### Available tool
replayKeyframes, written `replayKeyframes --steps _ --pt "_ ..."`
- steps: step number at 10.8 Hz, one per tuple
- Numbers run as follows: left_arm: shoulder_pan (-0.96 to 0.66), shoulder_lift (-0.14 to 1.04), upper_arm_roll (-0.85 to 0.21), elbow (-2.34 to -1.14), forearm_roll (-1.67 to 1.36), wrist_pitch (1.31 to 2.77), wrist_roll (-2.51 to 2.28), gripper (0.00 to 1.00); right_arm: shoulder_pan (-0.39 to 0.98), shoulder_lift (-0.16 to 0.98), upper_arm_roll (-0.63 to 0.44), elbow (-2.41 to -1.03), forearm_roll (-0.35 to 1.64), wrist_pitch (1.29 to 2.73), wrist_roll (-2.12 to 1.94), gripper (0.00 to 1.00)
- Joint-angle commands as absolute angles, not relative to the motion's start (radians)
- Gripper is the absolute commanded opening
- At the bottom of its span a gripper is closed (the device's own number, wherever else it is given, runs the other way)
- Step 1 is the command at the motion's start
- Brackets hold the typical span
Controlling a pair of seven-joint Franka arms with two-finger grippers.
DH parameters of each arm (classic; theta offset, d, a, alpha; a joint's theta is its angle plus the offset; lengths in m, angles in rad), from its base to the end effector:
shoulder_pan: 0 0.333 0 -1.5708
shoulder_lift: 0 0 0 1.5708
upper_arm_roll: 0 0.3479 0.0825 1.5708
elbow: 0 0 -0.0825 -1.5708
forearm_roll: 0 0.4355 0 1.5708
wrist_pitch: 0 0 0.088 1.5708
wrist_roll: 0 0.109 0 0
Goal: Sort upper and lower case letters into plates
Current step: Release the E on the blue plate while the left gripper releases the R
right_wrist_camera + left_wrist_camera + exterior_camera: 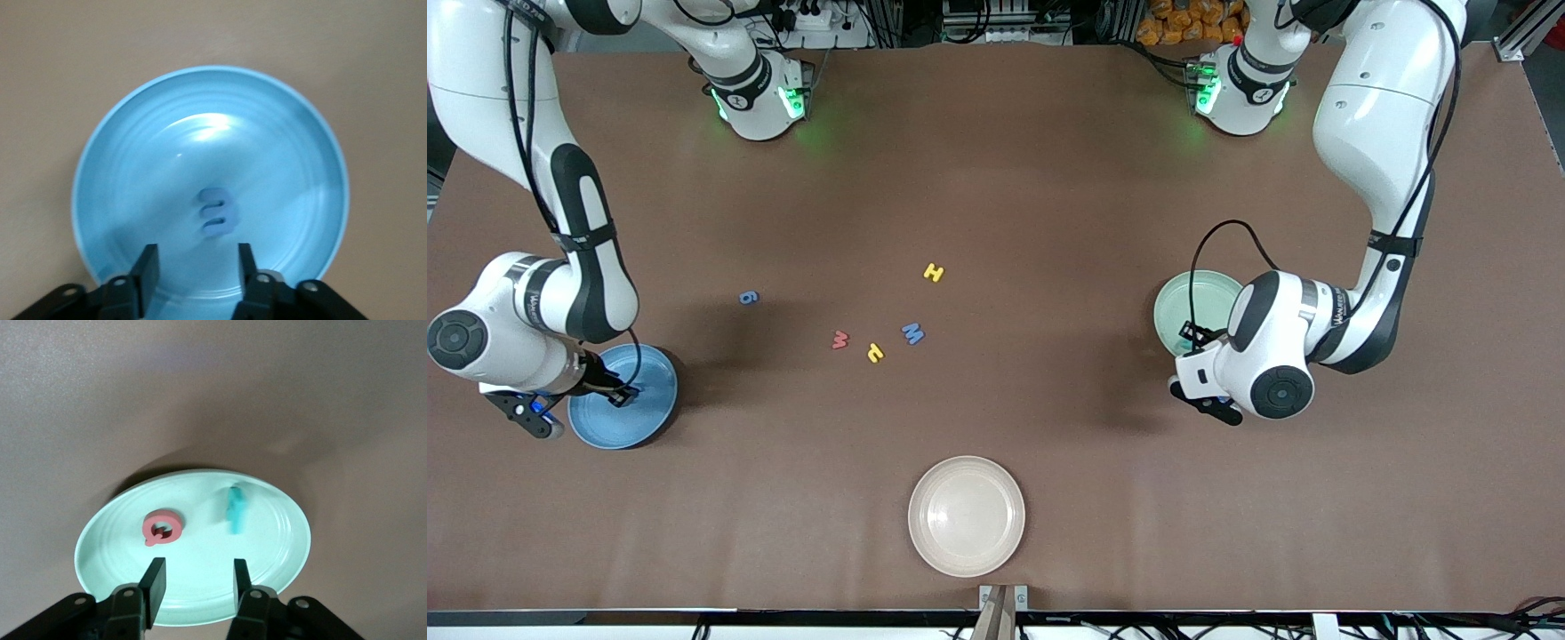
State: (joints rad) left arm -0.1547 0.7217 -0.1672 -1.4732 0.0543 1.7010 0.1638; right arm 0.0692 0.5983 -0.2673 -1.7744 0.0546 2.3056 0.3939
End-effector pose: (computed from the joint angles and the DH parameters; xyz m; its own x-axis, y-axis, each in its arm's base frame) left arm 0.6899 -0.2065 0.2197 0.7717 -0.4518 -0.4475 -0.4382 -0.8878 0.1406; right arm 0.6980 -0.1244 0.2167 0.8318 -0.5551 0.0008 -0.5513 -0.8258 0.1192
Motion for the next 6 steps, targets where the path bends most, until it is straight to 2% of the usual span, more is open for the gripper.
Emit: replayKeyframes --steps 1,6 --pt "-0.155 0.684 -0.17 -1.505 0.037 1.697 0.121 1.0 0.161 0.577 -0.258 -1.779 0.055 2.243 0.374 1.0" --pt "-0.164 0.678 -0.17 -1.5 0.037 1.689 0.042 1.0 0.38 0.566 -0.249 -1.795 0.152 2.218 0.374 1.0"
